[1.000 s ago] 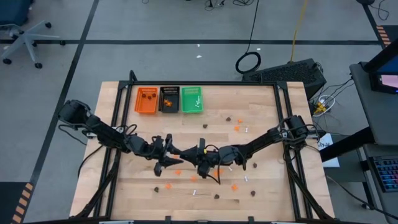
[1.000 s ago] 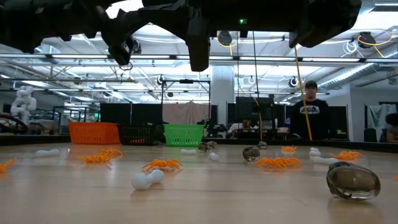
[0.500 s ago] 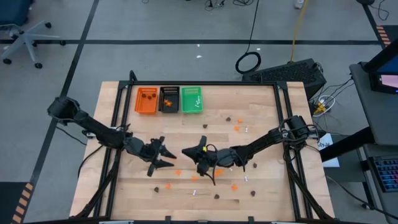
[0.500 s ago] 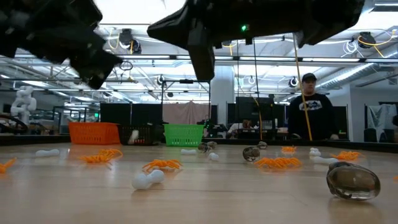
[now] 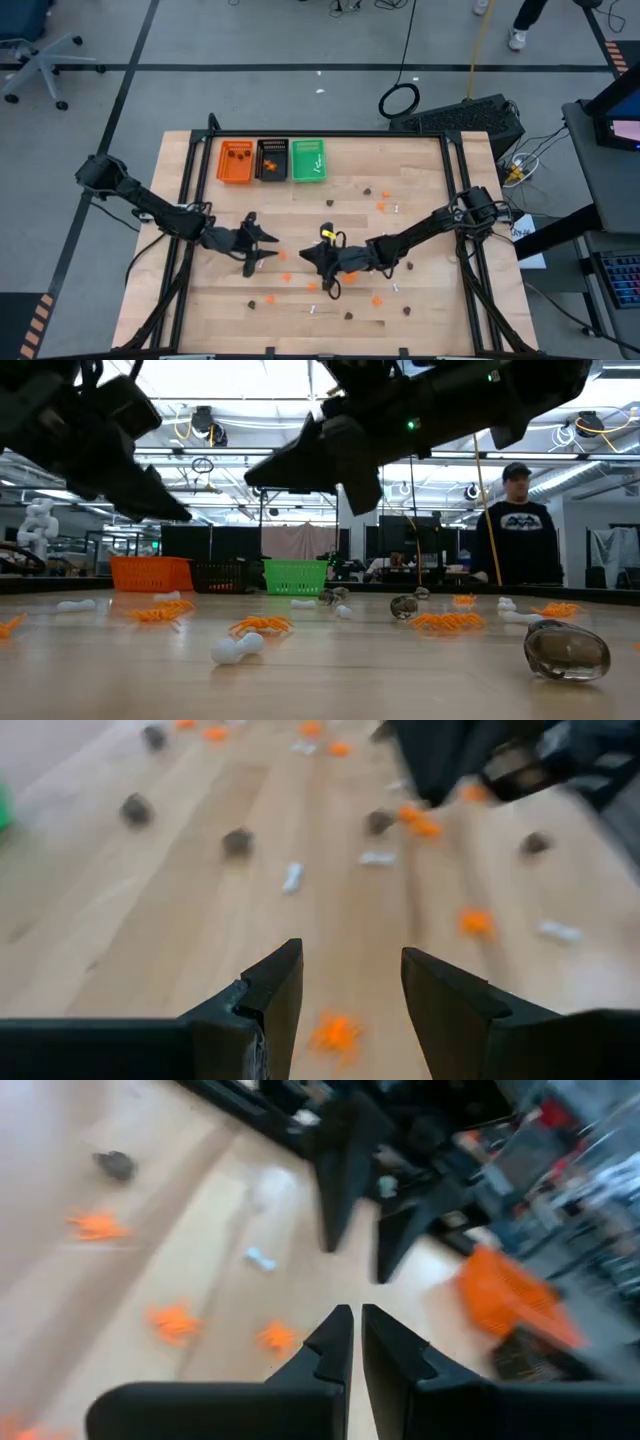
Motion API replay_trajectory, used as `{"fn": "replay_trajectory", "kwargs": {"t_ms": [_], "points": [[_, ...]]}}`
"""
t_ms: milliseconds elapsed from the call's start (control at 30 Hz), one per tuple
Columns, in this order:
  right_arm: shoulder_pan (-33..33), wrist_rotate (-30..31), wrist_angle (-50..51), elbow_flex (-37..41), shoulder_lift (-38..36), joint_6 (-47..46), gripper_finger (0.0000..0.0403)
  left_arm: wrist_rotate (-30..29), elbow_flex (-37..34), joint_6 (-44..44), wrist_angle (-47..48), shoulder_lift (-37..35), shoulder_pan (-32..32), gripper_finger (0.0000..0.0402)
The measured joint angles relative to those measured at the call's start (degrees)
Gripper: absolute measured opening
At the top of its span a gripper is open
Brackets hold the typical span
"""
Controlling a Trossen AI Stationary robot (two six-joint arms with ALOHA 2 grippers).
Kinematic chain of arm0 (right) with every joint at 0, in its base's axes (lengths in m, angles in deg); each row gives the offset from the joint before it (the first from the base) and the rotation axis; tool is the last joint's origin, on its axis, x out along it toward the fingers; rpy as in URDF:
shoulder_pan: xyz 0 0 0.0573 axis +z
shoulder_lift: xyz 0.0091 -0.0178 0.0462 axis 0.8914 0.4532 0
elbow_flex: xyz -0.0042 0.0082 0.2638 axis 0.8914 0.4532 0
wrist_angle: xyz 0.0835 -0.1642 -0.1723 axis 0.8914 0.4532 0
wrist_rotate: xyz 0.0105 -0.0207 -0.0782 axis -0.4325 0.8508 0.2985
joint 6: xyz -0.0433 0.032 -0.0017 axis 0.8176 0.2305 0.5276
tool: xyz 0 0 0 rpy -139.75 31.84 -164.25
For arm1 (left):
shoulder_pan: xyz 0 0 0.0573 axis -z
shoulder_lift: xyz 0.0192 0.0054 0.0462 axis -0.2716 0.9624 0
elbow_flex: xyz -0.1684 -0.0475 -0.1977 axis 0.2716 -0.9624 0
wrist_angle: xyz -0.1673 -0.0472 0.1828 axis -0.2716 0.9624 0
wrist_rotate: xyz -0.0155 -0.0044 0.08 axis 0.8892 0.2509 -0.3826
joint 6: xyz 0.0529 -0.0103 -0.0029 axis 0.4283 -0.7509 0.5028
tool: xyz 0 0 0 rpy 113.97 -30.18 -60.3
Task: Sort Halloween decoration
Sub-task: Put the white bone toy into the green bin
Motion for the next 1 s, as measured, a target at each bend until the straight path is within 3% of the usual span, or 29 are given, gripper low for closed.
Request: {"fn": "replay_trajectory", "kwargs": {"t_ms": [333,600,767,1000], "points": [[-3.43,-7.73,4.11,0.0,0.05,-17.82,0.0013,-7.16,0.0,-16.76,19.7,0.0,-0.03,0.0176],[-7.96,-10.9,1.28,0.04,1.78,-24.66,0.0013,-8.25,0.02,-16.86,22.51,0.38,-0.04,0.0171],[-10.56,-16.79,-5.67,-1.69,6.56,-27.8,0.0013,-9.41,0.07,-17.21,23.14,3.07,-0.04,0.0129],[-11.2,-18.0,-0.73,-10.08,12.41,-26.88,0.0013,-8.46,0.04,-16.6,18.62,6.83,-0.06,0.0042]]}}
